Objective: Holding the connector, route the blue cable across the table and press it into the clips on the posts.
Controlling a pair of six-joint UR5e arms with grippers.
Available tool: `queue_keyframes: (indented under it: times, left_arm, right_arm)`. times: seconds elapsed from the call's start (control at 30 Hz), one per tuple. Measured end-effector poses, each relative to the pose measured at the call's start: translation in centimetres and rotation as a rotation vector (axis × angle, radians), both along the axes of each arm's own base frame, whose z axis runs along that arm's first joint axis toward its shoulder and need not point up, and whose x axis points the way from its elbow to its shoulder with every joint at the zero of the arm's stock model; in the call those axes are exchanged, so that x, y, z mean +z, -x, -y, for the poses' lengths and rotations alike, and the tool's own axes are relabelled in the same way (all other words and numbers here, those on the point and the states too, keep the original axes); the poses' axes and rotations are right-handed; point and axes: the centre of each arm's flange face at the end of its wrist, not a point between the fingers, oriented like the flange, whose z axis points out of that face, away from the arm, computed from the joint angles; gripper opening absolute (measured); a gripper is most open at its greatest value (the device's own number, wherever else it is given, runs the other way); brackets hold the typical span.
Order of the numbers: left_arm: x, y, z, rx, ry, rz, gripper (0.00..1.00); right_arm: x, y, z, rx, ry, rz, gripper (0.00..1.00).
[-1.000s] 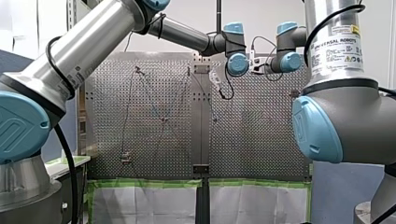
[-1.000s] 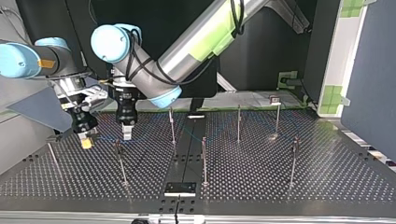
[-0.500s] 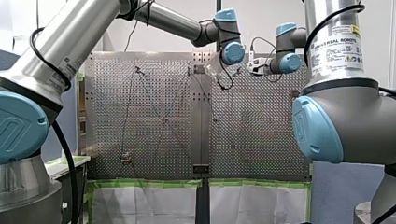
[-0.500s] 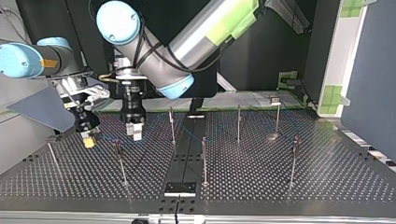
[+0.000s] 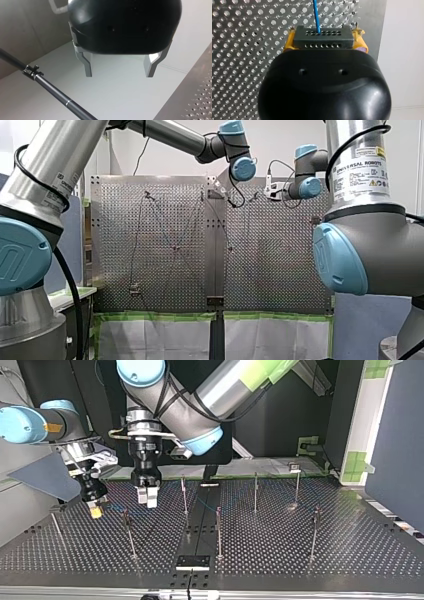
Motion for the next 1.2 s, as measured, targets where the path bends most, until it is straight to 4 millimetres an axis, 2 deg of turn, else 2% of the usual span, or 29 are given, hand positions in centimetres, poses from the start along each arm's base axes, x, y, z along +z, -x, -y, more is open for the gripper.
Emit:
queue_keyframes:
  times: [0.5,1.0,1.2]
  left_arm:
    - [-4.8,-0.4,-1.7,0.074,-0.081,-0.028,1.00]
    - [-9.7,-5.4,-6.7,0.041,-0.012,0.002,1.00]
    - [-11.7,-5.8,-7.9,0.030,-0.026,-0.007,1.00]
  right_arm:
    - [0.0,-0.4,-0.2,0.007,0.001,-0.001,0.00]
    - [0.0,-0.4,-0.1,0.007,0.001,-0.001,0.00]
    - [-0.1,-0.4,-0.1,0.006,0.000,0.000,0.00]
